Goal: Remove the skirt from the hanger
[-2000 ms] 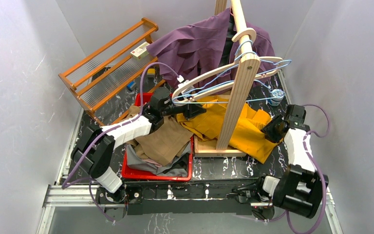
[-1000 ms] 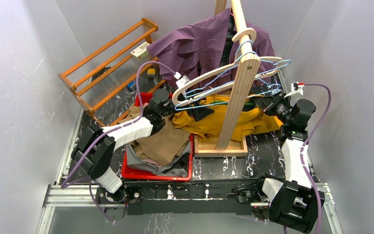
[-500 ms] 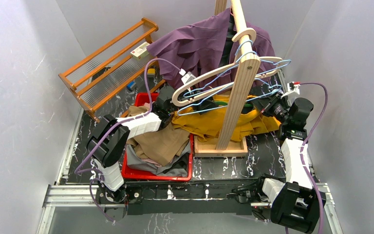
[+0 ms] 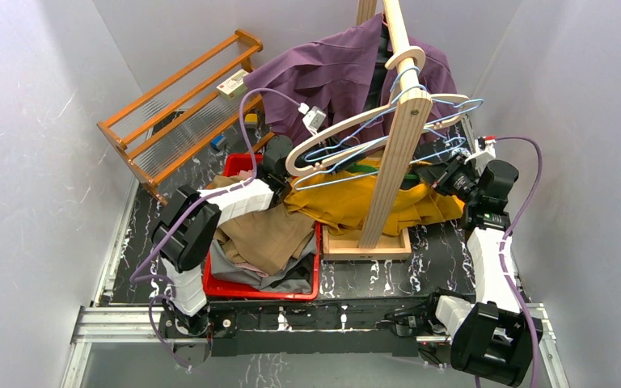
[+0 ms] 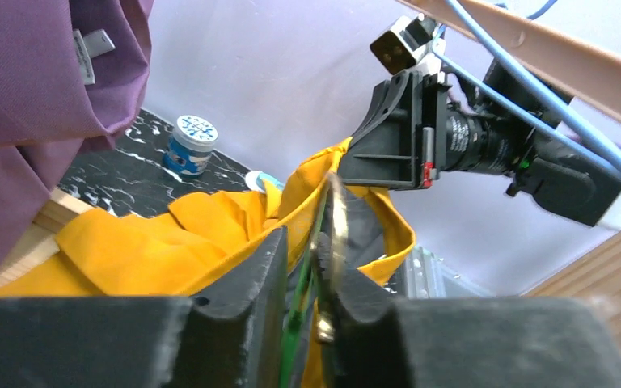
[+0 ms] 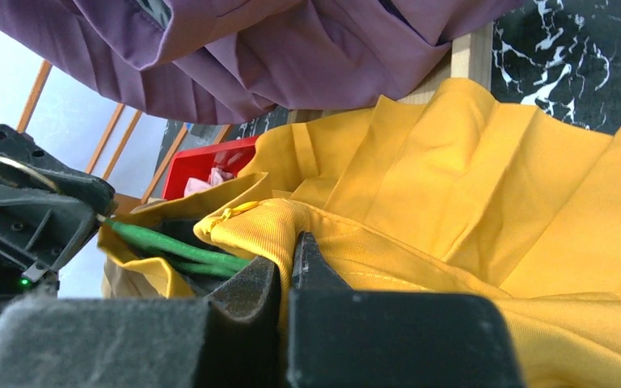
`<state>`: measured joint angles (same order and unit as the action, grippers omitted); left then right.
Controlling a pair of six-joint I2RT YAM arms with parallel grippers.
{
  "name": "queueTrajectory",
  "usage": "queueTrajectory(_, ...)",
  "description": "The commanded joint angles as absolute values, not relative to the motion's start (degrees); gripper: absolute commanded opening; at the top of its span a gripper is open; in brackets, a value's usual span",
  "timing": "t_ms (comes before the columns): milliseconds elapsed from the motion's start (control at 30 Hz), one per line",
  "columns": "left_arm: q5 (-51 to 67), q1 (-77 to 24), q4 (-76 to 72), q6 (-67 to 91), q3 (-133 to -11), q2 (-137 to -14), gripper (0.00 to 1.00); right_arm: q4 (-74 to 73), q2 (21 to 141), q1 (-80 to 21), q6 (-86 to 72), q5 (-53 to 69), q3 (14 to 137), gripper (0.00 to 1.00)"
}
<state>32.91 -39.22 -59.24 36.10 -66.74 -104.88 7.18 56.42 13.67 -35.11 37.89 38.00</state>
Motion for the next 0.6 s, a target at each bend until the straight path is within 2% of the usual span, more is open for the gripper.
queueTrajectory(0,31.7,-38.7,-62.3,36.9,-70.5,-104.8,0.00,-1.3,55.0,12.4,-35.2,36.0,43.2,0.00)
queueTrajectory(67,31.8,-38.4,-62.3,37.0,-70.9,-104.5,0.00,-9.7,54.9,12.4,-35.2,28.7,46.7,0.00)
queueTrajectory(200,33.4,-38.3,-63.6,36.9,-69.9,-103.0,0.00,-27.0,60.4,12.5,-35.2,4.9,55.8,0.00)
queueTrajectory(333,32.3,-38.3,-65.7,36.9,-66.9,-101.0,0.00,-27.3,63.8,12.5,-35.2,4.1,58.2,0.00)
queueTrajectory(467,31.1,-38.0,-68.7,37.5,-64.6,-99.0,0.00,-28.3,65.8,13.1,-35.2,-4.6,58.1,0.00)
queueTrajectory(567,30.5,-37.6,-70.8,37.3,-63.9,-97.4,0.00,-30.6,68.0,15.7,-35.2,-6.7,58.0,0.00)
